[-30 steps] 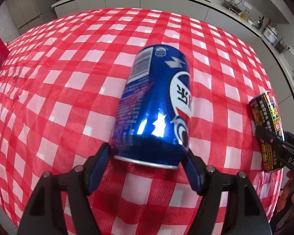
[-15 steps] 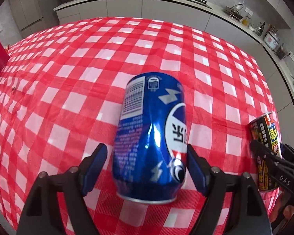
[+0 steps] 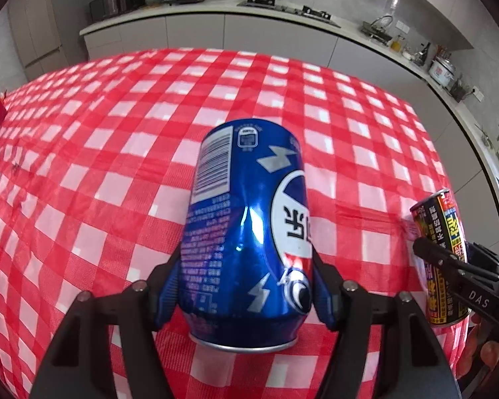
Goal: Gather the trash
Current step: 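Carry both cans over the black bucket and open both tools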
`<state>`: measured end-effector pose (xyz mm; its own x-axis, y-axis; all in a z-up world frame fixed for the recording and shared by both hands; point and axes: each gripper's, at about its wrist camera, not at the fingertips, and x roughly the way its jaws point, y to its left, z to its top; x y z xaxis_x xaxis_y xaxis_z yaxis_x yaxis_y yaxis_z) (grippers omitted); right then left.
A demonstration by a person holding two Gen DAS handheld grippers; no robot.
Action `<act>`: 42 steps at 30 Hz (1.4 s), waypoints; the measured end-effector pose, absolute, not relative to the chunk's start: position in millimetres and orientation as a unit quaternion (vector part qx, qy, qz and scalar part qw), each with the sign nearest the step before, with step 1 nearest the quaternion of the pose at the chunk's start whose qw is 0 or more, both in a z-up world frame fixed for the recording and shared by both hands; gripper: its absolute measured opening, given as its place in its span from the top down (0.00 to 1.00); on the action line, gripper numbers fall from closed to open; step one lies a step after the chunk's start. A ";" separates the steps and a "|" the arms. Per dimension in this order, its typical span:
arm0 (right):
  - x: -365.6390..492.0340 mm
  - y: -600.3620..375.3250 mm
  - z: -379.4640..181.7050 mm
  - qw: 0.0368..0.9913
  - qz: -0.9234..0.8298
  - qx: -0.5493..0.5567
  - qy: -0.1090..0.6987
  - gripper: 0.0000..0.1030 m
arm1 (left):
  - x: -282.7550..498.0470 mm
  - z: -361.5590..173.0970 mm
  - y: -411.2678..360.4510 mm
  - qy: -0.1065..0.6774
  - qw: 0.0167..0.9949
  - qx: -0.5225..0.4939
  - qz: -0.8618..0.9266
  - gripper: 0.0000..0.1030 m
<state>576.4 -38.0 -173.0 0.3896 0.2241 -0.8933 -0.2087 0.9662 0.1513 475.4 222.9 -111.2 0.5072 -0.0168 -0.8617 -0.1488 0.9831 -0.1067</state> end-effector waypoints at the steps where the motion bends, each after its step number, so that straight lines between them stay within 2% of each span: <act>1: 573.5 -39.3 -169.9 0.835 0.131 0.013 0.535 0.47 | 475.8 -109.4 224.6 0.492 0.866 -0.082 0.035 0.35; 14: 478.8 -74.5 -120.3 0.865 0.055 0.066 0.494 0.47 | 422.9 -81.1 167.1 0.457 0.885 -0.026 -0.085 0.35; 27: 348.6 -214.4 -105.6 0.864 -0.100 0.133 0.476 0.47 | 370.6 -70.4 32.0 0.459 0.861 0.026 -0.216 0.35; 35: 303.0 -321.0 -147.6 0.839 -0.119 0.150 0.510 0.47 | 359.9 -83.9 -73.5 0.484 0.841 0.029 -0.240 0.35; 42: 293.5 -371.9 -212.1 0.806 -0.096 0.163 0.561 0.46 | 357.2 -140.0 -154.9 0.525 0.824 0.061 -0.204 0.34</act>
